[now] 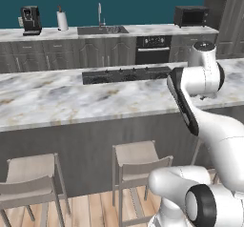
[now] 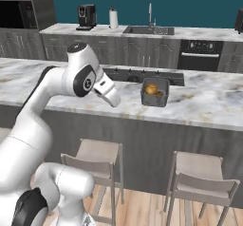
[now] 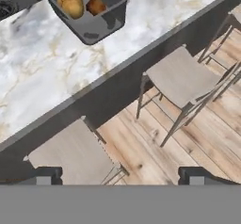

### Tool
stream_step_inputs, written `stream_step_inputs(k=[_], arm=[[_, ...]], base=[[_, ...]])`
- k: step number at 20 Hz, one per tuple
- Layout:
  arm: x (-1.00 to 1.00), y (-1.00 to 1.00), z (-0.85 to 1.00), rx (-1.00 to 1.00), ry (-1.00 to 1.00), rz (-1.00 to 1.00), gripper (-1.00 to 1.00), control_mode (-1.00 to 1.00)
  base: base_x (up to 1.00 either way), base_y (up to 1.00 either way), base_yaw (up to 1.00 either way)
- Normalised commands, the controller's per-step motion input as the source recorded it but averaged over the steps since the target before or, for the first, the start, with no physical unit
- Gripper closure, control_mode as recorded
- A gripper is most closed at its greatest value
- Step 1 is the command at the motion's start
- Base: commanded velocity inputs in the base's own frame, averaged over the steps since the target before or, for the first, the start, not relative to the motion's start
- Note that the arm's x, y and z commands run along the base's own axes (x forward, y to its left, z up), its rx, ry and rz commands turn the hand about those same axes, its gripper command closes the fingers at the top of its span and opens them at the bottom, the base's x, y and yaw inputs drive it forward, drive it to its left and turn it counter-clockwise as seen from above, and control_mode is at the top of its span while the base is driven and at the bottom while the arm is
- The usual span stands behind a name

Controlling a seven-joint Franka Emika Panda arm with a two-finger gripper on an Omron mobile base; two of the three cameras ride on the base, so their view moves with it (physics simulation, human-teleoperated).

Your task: Place the tupperware on the second highest shelf of the fridge. Make space for the tupperware among the existing items by rearranging them on the shelves if needed. Close the fridge door when finished.

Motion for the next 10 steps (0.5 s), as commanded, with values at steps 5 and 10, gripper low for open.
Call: stream_step_inputs(k=[5,10], arm=[[0.47,-0.91,0.11,0.20,0.18,-0.19,-1.00,-1.00],[0.59,-0.70,0.12,0.28,0.22,-0.02,-1.00,-1.00]], base=[[0.00,0.00,0.00],[0.00,0.00,0.00]])
